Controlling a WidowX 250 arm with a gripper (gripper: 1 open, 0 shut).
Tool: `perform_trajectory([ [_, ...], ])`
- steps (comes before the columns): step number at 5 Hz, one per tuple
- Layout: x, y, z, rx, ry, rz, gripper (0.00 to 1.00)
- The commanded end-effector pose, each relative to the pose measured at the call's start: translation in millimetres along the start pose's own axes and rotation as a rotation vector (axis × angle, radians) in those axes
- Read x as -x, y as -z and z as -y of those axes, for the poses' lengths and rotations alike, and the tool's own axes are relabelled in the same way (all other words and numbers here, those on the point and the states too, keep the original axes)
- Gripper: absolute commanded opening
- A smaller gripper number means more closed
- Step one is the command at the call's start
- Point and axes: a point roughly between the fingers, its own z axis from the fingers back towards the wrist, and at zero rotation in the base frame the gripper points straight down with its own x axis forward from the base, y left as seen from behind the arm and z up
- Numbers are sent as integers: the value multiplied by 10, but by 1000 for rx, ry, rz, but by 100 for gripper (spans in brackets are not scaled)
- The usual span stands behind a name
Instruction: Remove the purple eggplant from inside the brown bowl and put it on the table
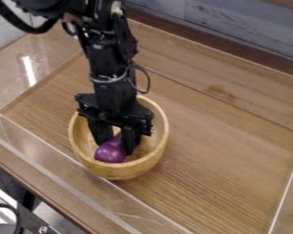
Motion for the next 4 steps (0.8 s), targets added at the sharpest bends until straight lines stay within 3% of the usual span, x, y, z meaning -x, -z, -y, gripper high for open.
perform_trajectory([
  [1, -63, -159, 37, 6, 7, 53, 0],
  [4, -55, -268, 79, 27, -5, 63, 0],
])
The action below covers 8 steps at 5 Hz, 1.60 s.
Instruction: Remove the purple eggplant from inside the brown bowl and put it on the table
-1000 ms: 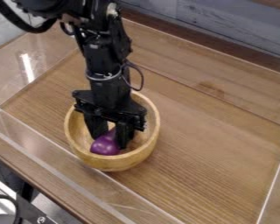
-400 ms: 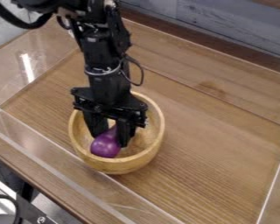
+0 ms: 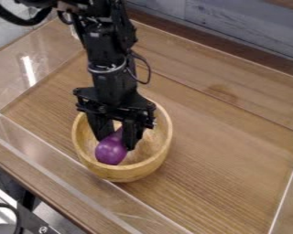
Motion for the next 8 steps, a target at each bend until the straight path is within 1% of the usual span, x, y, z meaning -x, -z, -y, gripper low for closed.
perform_trajectory([
  [1, -87, -176, 47, 6, 10, 68, 0],
  [5, -78, -299, 117, 26, 1, 80, 0],
  [8, -64, -423, 180, 41, 2, 93, 0],
])
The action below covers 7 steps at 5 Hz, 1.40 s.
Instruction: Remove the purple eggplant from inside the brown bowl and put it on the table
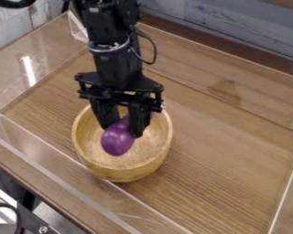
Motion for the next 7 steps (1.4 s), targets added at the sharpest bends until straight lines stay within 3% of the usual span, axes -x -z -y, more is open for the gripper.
perform_trajectory([
  [1, -79, -182, 64, 8, 13, 68, 0],
  [4, -81, -304, 203, 23, 20, 85, 0],
  [7, -113, -323, 408, 35, 34, 99, 0],
])
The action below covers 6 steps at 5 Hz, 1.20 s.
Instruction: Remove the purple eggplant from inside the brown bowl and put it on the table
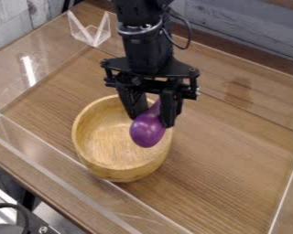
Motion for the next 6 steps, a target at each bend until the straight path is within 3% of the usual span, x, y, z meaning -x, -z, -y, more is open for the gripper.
perform_trajectory([
  [1, -93, -172, 56, 14, 5, 64, 0],
  [6, -145, -304, 112, 25, -33, 82, 0],
])
